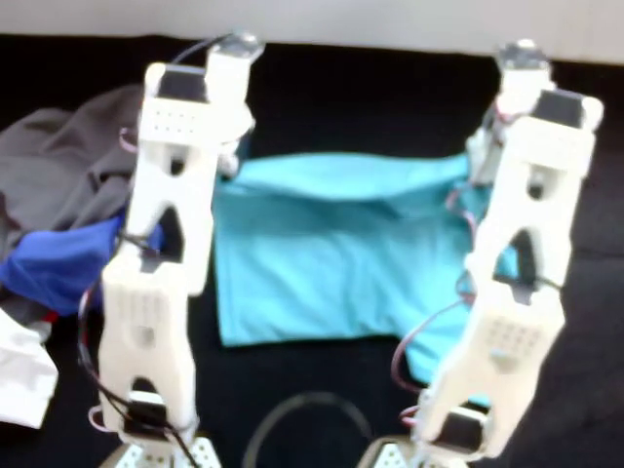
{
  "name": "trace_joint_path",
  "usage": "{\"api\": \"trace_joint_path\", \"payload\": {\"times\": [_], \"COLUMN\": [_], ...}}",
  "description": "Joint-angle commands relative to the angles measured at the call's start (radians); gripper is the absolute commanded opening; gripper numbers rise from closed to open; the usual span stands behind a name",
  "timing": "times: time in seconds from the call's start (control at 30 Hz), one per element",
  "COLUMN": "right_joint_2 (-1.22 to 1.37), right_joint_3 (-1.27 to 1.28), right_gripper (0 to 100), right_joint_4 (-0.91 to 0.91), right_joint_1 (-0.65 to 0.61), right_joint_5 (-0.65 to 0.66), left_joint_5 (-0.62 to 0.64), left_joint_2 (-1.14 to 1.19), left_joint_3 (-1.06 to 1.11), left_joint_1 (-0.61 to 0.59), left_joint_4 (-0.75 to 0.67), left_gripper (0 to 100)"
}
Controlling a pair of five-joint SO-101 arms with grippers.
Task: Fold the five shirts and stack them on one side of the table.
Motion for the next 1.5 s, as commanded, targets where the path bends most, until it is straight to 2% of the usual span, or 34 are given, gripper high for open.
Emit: {"api": "trace_joint_path", "payload": {"times": [0.0,0.17,0.33,0.53,0.77,0.87,1.17,1.33,1.47], "right_joint_2": [-0.166,-0.366,-0.495,-0.489,-0.435,-0.378,-0.197,-0.088,0.012], "right_joint_3": [0.142,0.533,0.773,0.786,0.786,0.786,0.759,0.535,0.407], "right_gripper": [0.5,0.5,0.5,0.5,0.5,0.5,0.5,0.5,0.5], "right_joint_4": [0.013,-0.005,-0.242,-0.526,-0.951,-1.063,-1.118,-1.136,-1.099], "right_joint_1": [0.013,0.013,0.025,0.030,0.031,0.030,0.030,0.059,0.061], "right_joint_5": [0.055,0.135,0.143,0.141,0.141,0.141,0.141,0.141,0.141], "left_joint_5": [0.005,0.003,0.003,0.005,0.009,0.009,0.009,0.009,0.011], "left_joint_2": [-0.228,-0.378,-0.420,-0.409,-0.409,-0.406,-0.205,-0.097,-0.074], "left_joint_3": [0.311,0.552,0.596,0.532,0.479,0.486,0.476,0.475,0.475], "left_joint_1": [0.033,0.036,0.035,0.036,0.024,0.024,0.015,-0.013,-0.013], "left_joint_4": [0.005,0.003,-0.072,-0.229,-0.428,-0.508,-0.660,-0.730,-0.732], "left_gripper": [1,1,1,1,1,1,1,1,1]}}
